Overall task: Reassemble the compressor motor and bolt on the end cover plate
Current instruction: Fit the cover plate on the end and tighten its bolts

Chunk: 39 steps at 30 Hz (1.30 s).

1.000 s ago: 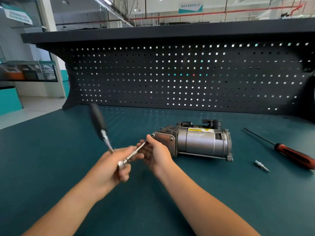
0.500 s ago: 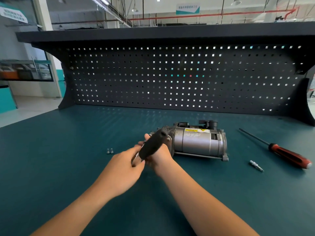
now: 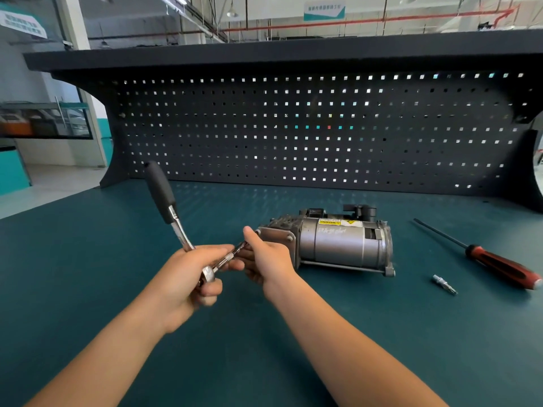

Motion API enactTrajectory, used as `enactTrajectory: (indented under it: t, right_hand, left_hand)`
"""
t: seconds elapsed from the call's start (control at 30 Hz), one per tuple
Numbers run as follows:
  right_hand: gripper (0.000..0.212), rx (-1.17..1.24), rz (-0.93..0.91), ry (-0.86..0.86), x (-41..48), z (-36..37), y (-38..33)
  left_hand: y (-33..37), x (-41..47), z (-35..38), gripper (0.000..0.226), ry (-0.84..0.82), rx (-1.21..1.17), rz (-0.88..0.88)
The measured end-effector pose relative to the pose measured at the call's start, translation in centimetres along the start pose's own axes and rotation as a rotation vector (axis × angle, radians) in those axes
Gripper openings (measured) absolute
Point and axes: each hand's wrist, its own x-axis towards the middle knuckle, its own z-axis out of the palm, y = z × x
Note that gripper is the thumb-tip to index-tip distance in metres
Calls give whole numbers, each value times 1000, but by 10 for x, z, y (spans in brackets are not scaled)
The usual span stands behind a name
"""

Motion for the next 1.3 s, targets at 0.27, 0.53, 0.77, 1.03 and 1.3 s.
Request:
enactTrajectory:
  t: [0.27, 0.53, 0.77, 1.03, 1.3]
  right_hand:
    - [29, 43, 85, -69, -2, 0, -7]
    - [36, -120, -79, 27, -6, -1, 0]
    - [22, 76, 85, -72, -4, 1, -3]
    - [23, 188, 128, -146, -1, -2, 1]
    - [26, -20, 56, -121, 0, -8, -1]
  left_hand:
    - [-5, -3, -15, 48, -66, 1467, 531]
    - [-15, 1, -12, 60, 29, 1824, 656]
    - [-19, 0, -6, 58, 76, 1866, 652]
    - [-22, 1, -11, 31, -84, -625, -240]
    - [-22, -2, -8, 41, 50, 974, 331]
